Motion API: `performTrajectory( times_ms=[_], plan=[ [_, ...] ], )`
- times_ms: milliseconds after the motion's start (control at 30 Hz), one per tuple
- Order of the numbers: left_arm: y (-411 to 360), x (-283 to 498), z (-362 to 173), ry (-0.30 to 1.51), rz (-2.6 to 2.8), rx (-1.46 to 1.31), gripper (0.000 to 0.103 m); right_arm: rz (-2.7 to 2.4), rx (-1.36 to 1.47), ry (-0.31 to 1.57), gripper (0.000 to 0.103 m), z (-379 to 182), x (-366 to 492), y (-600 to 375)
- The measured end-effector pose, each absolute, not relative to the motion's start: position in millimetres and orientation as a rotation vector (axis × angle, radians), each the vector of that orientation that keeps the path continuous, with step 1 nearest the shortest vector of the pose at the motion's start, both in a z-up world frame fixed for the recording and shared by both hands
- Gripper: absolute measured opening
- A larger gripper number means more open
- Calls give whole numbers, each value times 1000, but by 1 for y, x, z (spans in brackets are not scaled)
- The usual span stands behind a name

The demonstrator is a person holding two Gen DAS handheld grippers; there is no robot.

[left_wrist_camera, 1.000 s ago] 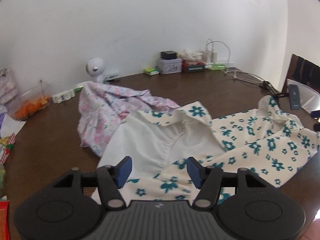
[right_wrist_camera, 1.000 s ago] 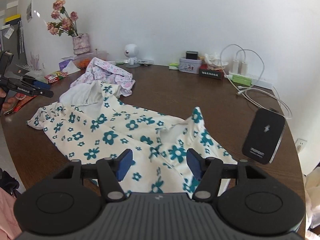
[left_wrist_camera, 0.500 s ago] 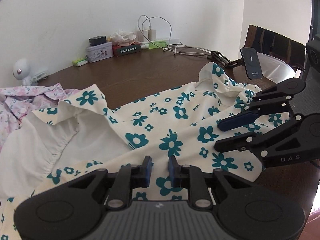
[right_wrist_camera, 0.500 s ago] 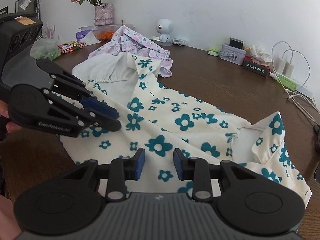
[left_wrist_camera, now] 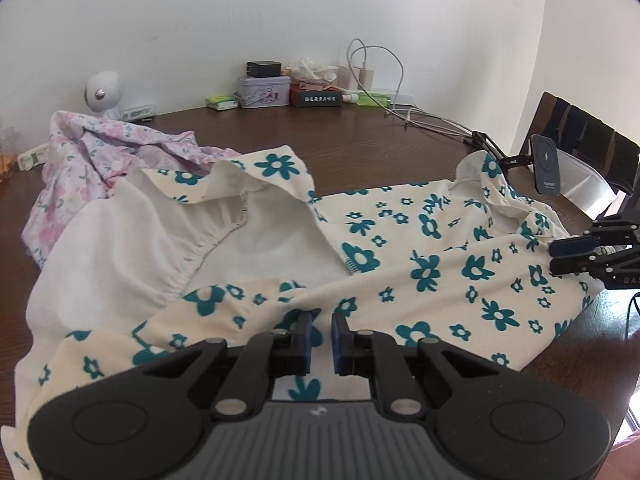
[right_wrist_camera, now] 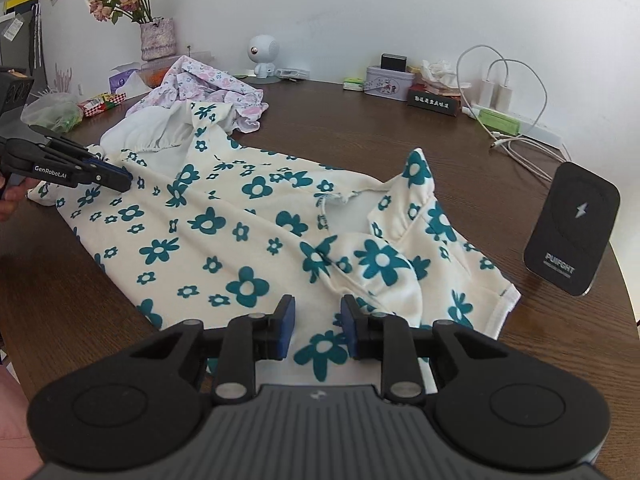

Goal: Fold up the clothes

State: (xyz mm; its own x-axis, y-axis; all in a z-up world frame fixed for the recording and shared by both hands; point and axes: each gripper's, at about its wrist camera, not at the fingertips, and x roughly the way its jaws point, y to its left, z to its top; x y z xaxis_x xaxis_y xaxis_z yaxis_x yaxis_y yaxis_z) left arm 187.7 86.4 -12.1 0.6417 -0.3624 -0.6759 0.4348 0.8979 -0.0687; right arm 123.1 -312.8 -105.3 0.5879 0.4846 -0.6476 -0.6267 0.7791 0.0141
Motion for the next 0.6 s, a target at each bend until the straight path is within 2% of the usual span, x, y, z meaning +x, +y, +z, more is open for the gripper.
performTrajectory(
  times_ms=[233, 600],
  plan=[
    [131, 181, -14, 762, -384, 27, 8, 656, -180, 647, 22, -100, 110, -343],
    [140, 180, -14, 766, -352, 16, 8, 668, -109, 647, 16, -108, 105, -356]
  ],
)
